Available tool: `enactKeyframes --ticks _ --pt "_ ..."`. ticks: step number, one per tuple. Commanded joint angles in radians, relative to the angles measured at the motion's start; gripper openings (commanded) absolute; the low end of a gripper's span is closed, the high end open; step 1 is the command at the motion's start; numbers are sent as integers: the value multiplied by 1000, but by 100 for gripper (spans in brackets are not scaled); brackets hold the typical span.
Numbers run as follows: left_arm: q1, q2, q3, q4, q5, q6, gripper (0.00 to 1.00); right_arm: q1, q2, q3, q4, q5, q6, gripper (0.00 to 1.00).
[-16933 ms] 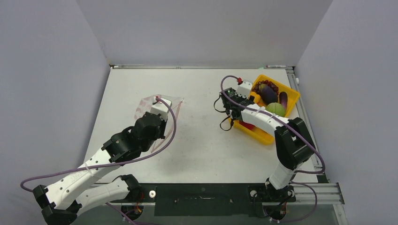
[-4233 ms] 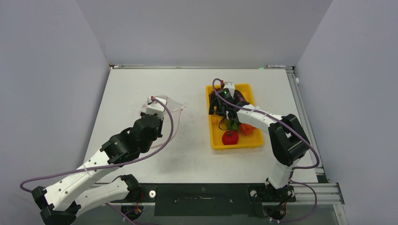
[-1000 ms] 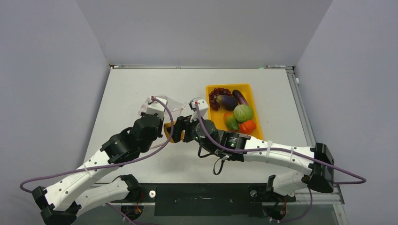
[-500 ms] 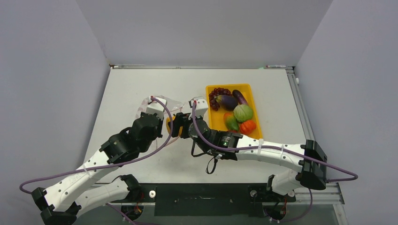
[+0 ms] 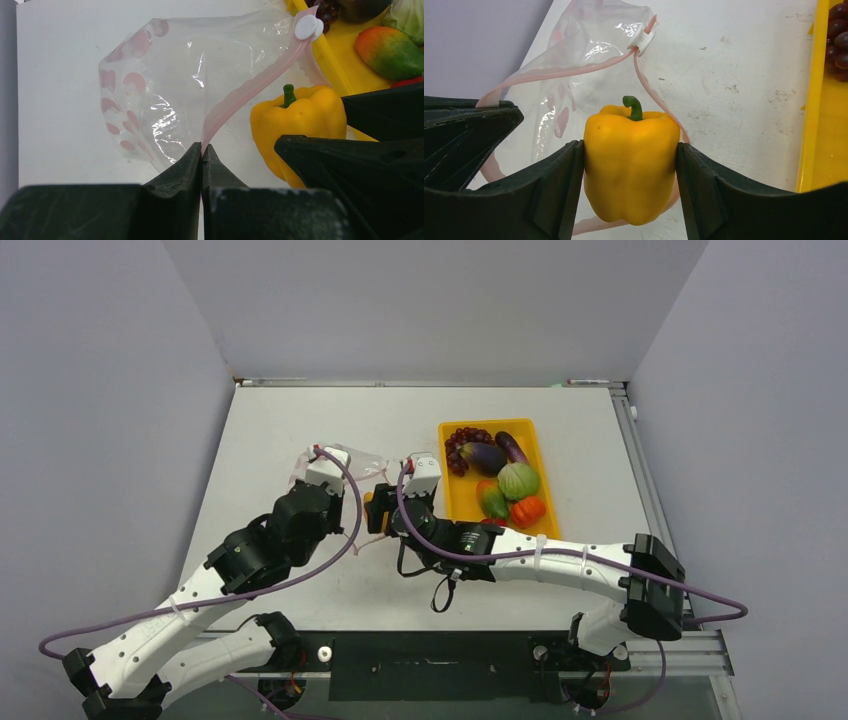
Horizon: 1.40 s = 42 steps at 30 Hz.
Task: Place the food in the zip-top bag and seal the zipper
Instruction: Place the fake vegetable in the zipper food storage bag.
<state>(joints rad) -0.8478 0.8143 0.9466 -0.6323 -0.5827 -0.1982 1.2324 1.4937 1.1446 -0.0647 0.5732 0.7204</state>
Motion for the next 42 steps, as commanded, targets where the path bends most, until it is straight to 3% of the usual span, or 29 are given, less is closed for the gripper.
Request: enactKeyframes --ticks 1,8,11,26,36,42 --pt "7 -11 7 58 13 -1 0 7 19 24 6 47 21 57" --pt "7 -6 7 56 13 0 0 8 20 21 4 48 22 77" --pt "7 -4 7 56 12 0 0 9 11 17 4 40 18 81" --pt "12 9 7 54 11 0 0 9 -142 -42 -16 34 -14 84" --pt "13 11 7 55 12 0 0 -6 -287 -88 -121 189 -71 84" --pt "13 9 7 54 17 0 0 -57 -331 -95 -203 200 -98 85"
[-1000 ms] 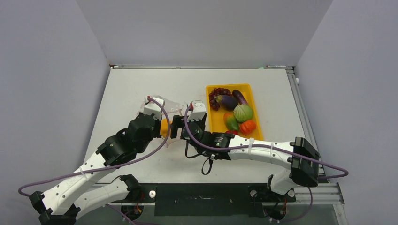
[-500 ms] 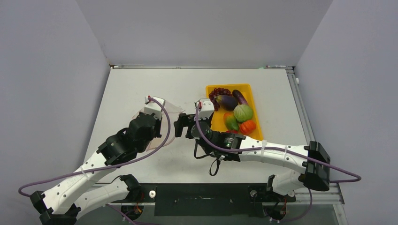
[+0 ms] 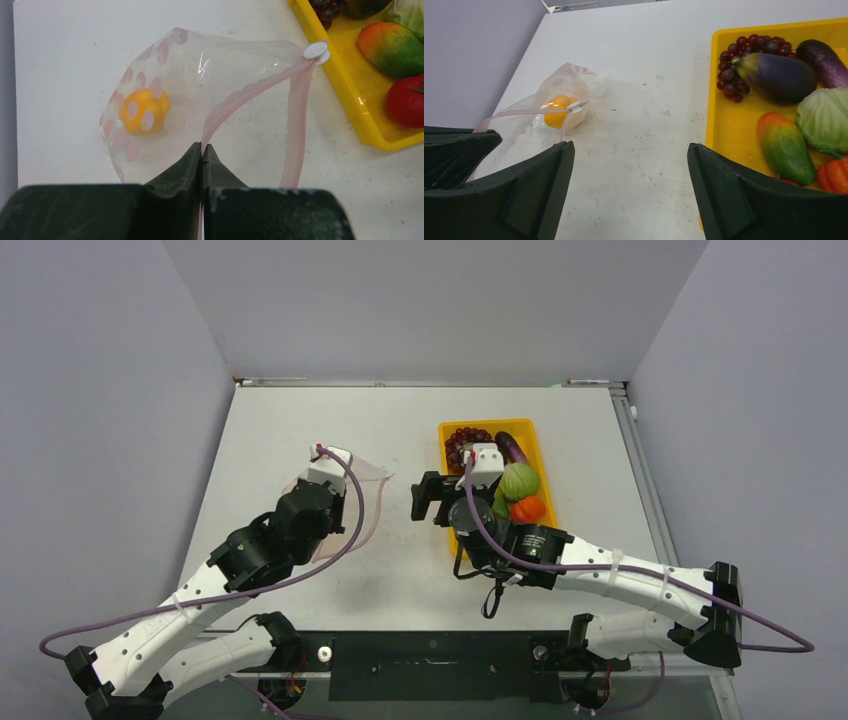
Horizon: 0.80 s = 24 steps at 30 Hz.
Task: Place the food in the zip-top bag and seal the zipper
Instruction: Place the fake vegetable in the zipper food storage bag, then pick up the fake vegetable from the bin.
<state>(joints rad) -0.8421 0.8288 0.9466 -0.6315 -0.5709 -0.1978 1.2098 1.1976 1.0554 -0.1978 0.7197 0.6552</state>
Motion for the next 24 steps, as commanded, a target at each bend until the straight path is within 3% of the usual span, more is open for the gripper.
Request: enactKeyframes --ticks 1,14,17,24 --pt "8 -4 7 55 6 0 0 -48 -37 -6 -94 55 -35 85" --pt "8 -2 7 55 13 1 0 -260 -36 -44 -225 31 -79 100" --pt "7 -2 8 55 13 1 0 -338 -17 -48 -237 -20 -101 91" --pt "9 -2 8 55 16 1 0 -496 33 -82 -206 -200 -153 90"
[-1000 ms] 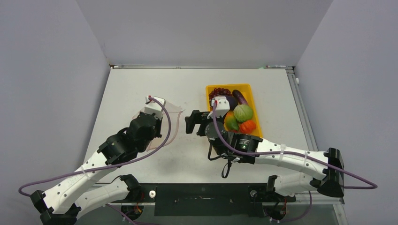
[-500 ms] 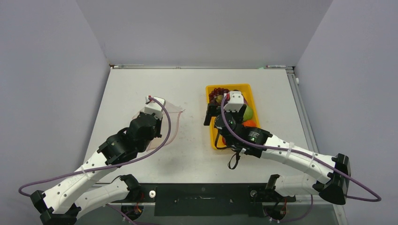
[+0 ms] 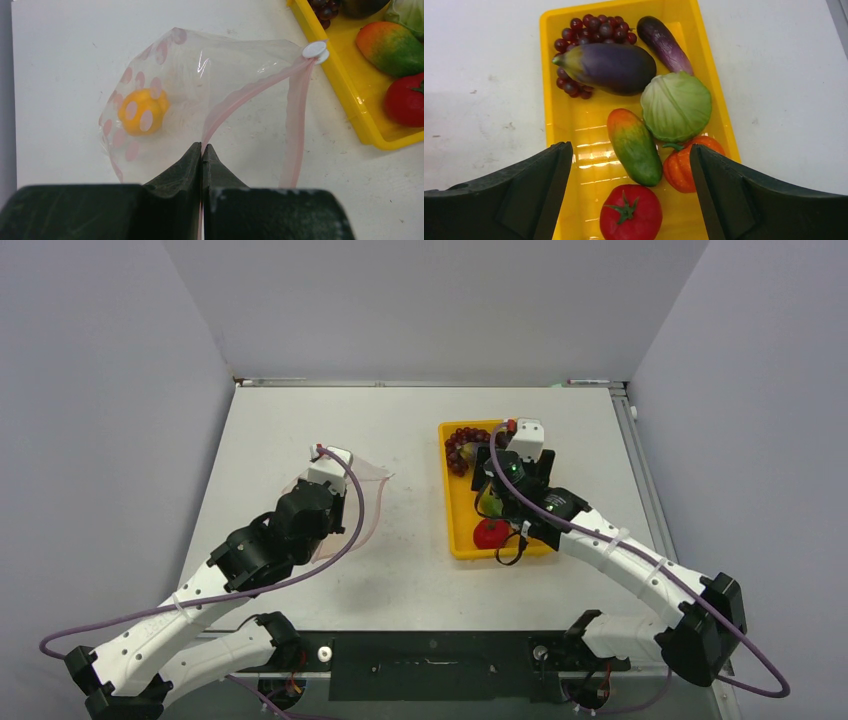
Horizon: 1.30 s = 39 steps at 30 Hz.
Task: Place the food in the zip-top bag and seal the zipper
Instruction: Pick up the fake vegetable from the bin.
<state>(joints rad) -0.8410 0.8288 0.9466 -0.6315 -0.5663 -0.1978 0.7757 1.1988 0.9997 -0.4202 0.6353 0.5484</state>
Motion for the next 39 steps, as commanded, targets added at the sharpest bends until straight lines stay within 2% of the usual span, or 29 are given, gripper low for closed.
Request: enactKeyframes --ticks 1,15,26,39 --pt "8 -2 7 56 12 1 0 -81 39 -29 17 -136 -47 90" --pt "8 -7 8 55 15 1 0 -217 129 -67 64 -127 -74 90" --pt "7 -10 6 56 13 1 0 -323 221 -58 130 -178 -81 90" --pt "8 -5 6 55 7 3 0 -362 301 -38 184 -262 -96 90"
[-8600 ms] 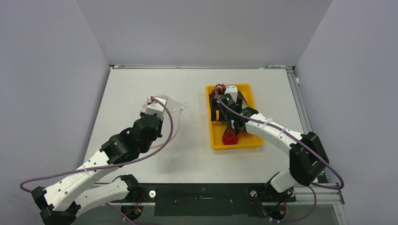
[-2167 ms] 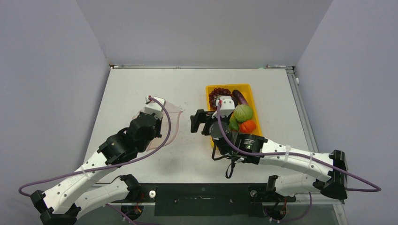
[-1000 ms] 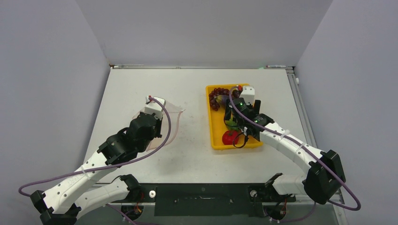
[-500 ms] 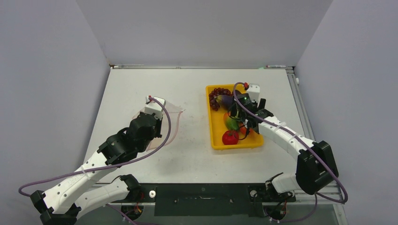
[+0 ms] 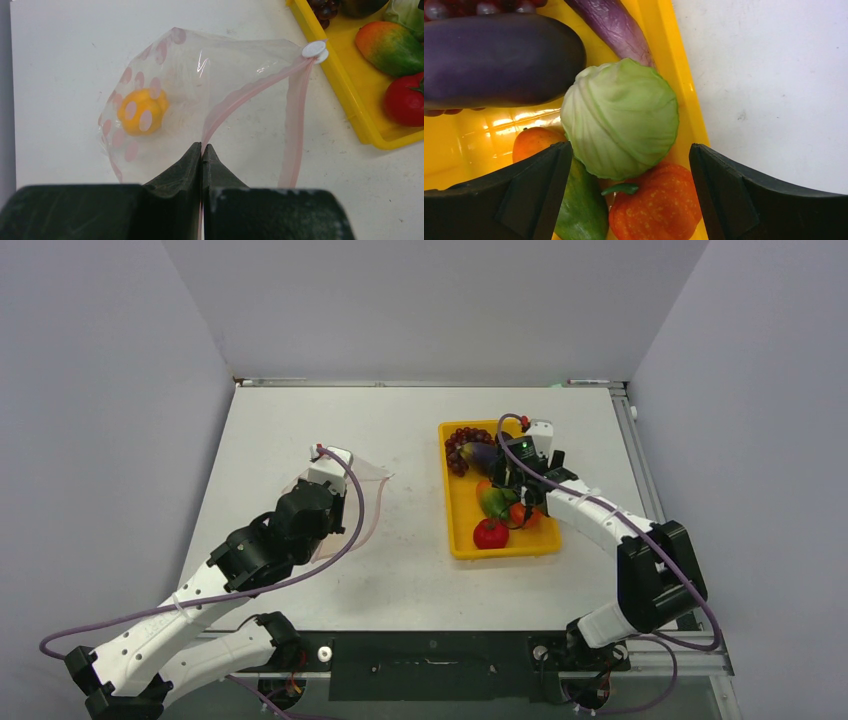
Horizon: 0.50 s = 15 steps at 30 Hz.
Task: Place the food in the zip-top bag and seal the zipper
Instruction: Pick up the fake vegetable from the bin.
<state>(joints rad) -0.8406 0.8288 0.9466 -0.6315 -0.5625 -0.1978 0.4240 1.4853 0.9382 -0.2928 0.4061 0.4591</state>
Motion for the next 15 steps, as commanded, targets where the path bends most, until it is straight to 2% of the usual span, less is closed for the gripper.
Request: enactKeyframes --ticks 1,15 --pt "6 -5 5 55 3 3 0 -11 21 24 60 -39 -7 90" --pt "8 7 7 54 3 5 0 -22 97 27 110 -71 -2 90"
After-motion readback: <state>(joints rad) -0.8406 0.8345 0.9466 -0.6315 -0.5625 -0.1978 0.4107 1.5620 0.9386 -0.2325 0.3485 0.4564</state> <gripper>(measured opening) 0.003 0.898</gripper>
